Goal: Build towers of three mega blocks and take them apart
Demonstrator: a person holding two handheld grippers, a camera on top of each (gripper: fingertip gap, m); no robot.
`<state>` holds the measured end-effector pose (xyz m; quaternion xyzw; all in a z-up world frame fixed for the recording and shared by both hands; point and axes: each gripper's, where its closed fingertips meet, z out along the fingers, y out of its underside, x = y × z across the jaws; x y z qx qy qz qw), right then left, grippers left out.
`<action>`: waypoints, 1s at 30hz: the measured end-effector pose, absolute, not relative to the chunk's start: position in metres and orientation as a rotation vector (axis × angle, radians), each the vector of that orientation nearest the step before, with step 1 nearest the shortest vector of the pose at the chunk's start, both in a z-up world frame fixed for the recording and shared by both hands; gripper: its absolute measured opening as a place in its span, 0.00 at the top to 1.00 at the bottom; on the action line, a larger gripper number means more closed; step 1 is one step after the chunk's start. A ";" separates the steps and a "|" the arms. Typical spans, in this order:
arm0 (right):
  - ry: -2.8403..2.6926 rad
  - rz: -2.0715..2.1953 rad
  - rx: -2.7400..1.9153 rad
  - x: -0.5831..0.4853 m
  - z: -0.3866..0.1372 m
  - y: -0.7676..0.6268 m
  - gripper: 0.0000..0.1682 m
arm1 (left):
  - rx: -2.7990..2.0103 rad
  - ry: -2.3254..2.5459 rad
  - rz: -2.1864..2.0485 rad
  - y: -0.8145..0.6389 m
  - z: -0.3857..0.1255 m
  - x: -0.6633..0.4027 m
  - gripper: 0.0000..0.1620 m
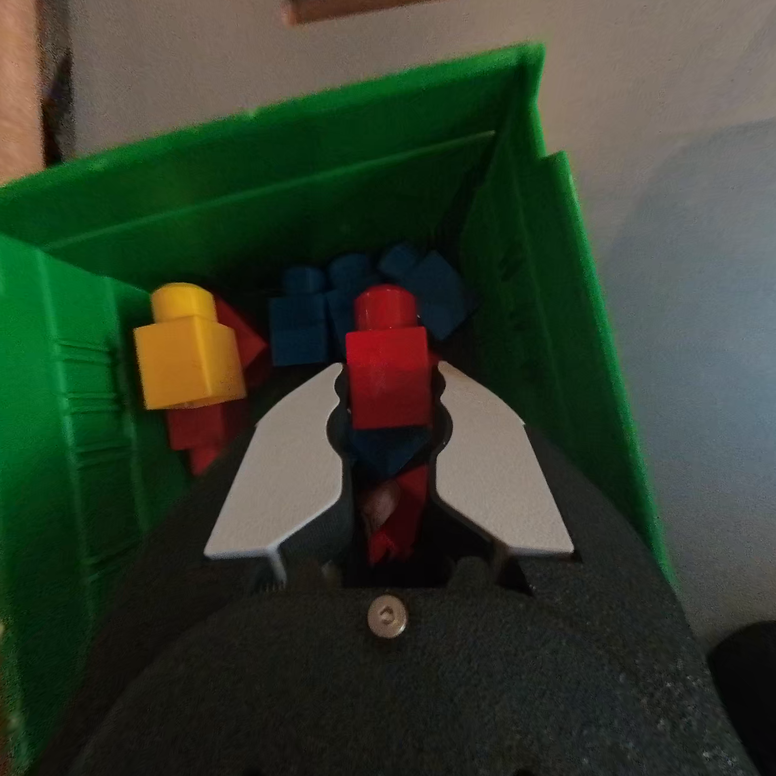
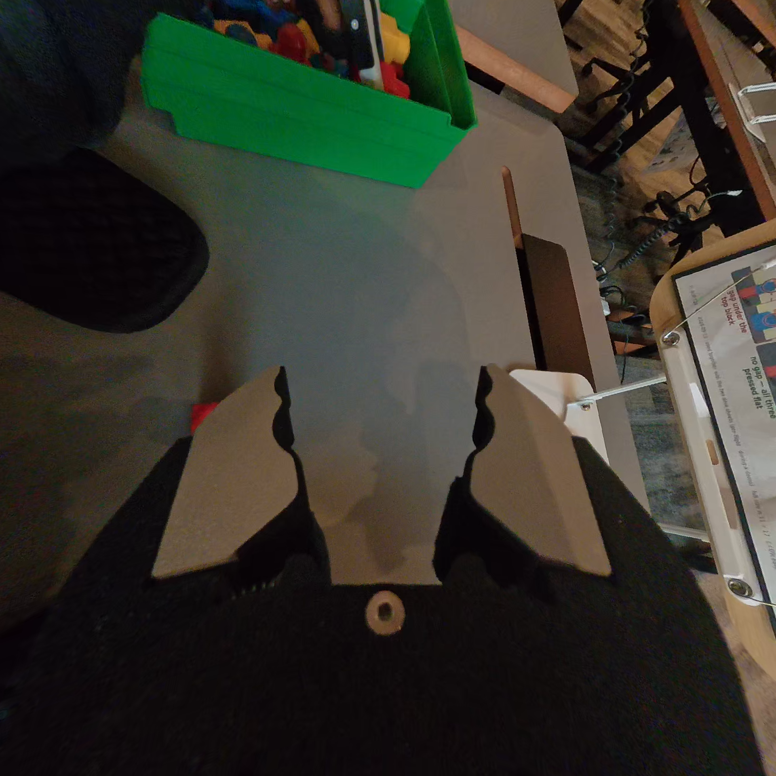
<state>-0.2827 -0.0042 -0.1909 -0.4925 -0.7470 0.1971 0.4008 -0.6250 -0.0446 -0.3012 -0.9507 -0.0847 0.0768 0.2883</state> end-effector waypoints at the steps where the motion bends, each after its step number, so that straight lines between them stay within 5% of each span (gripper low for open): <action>1: -1.887 0.511 -1.244 -0.283 -0.190 -0.005 0.49 | -2.515 -0.229 0.215 -0.045 -0.295 -0.627 0.77; 14: -1.774 0.779 -1.147 -0.293 -0.161 -0.024 0.55 | -1.845 0.436 -0.214 -0.028 -0.142 -0.482 0.78; 30: -1.651 1.051 -1.042 -0.308 -0.131 -0.047 0.63 | -1.516 1.207 -0.527 -0.050 -0.141 -0.315 0.78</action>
